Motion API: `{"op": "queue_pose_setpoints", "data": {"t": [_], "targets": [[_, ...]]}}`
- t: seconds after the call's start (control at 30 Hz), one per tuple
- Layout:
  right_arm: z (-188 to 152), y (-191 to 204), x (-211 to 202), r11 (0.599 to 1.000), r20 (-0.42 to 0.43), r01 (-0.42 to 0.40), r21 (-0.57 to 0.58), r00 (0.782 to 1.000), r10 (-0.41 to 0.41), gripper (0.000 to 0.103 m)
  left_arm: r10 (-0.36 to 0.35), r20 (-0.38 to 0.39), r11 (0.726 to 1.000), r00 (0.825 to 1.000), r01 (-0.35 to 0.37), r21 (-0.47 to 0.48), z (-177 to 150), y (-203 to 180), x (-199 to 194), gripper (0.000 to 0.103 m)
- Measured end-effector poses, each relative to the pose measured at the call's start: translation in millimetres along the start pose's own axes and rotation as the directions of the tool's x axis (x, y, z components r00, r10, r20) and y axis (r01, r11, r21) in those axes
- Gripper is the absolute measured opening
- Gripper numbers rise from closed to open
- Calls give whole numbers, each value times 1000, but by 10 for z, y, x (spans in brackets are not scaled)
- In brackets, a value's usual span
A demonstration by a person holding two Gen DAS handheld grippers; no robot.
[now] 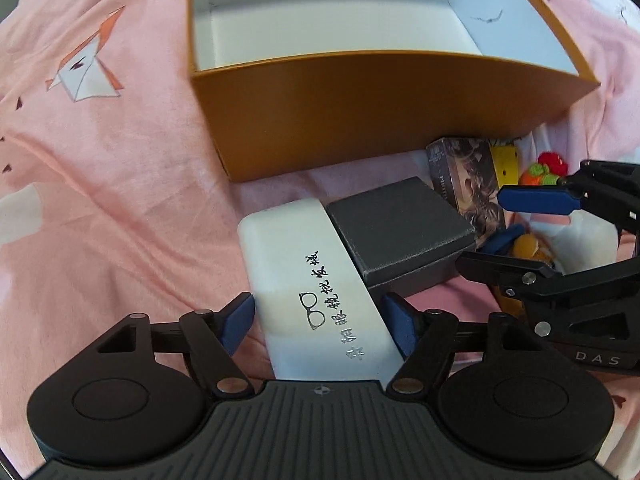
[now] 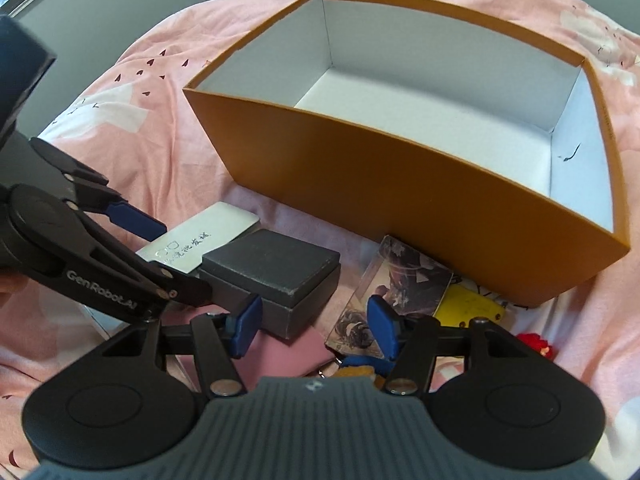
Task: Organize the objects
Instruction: 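Grasp the white glasses case with left tool while right tool grasps the small brown box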
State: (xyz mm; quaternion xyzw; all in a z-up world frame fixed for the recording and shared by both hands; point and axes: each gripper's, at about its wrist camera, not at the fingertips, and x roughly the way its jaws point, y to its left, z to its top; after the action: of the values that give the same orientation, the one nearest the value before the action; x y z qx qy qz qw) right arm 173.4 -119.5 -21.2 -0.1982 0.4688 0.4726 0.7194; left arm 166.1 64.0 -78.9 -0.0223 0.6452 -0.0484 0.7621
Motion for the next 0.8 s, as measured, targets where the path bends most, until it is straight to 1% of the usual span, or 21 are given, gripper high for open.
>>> {"op": "queue_pose_setpoints", "data": {"t": [0.07,0.2,0.33,0.43,0.53,0.67,0.7,0.8], "targets": [[-2,-10,22,1000,-7,-5,2,1000,5,61,-2,-4,1000,1000,2,5,11,13,11,81],[-3,-10,29,1000,-18,-18,9,1000,18,61,-14,12,1000,1000,15,-20,-34,77,1,77],[1,21,-57,999,-4,-45,-4,999,45,61,-54,56,994,997,59,-96,-120,207,-97,72],[20,81,-143,996,0,-88,-26,996,88,61,-33,101,993,994,44,-108,-245,234,-188,72],[22,223,-258,986,2,-126,-113,992,127,60,4,165,993,986,16,-117,-362,248,-321,72],[41,512,-352,944,-28,-177,-277,984,177,57,73,268,992,961,-43,-117,-498,219,-519,72],[47,591,-349,930,-45,-193,-313,981,188,57,81,291,992,953,-48,-121,-531,212,-567,72],[65,821,-288,877,-118,-234,-420,972,203,56,68,347,988,935,-16,-153,-641,235,-693,71]]}}
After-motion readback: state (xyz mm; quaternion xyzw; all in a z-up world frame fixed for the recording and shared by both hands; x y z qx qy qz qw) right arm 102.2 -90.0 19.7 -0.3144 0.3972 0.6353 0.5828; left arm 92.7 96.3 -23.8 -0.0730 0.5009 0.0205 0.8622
